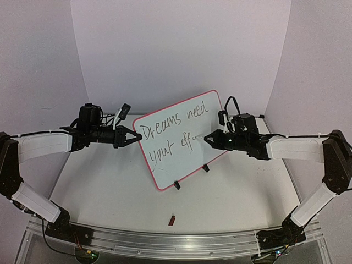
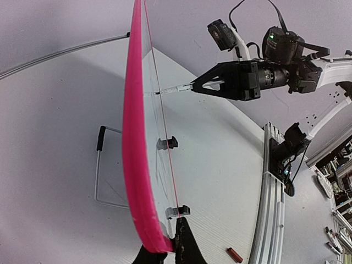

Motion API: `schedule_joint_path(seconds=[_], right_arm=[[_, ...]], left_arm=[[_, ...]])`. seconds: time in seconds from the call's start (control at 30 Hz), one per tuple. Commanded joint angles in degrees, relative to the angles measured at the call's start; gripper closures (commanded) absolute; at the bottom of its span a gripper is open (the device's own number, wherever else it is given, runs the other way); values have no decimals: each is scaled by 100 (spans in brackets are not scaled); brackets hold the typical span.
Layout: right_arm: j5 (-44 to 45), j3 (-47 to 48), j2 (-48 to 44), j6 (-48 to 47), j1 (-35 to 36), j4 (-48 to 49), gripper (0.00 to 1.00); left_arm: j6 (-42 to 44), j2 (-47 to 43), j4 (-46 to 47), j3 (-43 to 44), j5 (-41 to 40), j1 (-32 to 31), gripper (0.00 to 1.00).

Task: Write a sentence on the whiteboard

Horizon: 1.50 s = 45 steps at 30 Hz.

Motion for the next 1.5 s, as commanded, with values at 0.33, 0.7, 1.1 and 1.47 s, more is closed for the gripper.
schedule_joint_path(seconds=[0.33,0.7,1.1,1.47], right_arm=[[-229,244,124,-49,-28,78,100],[-376,151,127,-34,-27,76,100],[-388,24,-213,25,-27,84,100],[-295,4,-712,-94,-96,-149,100]], left_arm=[[717,145,-380,22,-195,-117,100],[715,160,-374,27,-180,-118,100],[708,117,-374,10,-192,-117,100],[712,101,-374,5,-195,-117,100]])
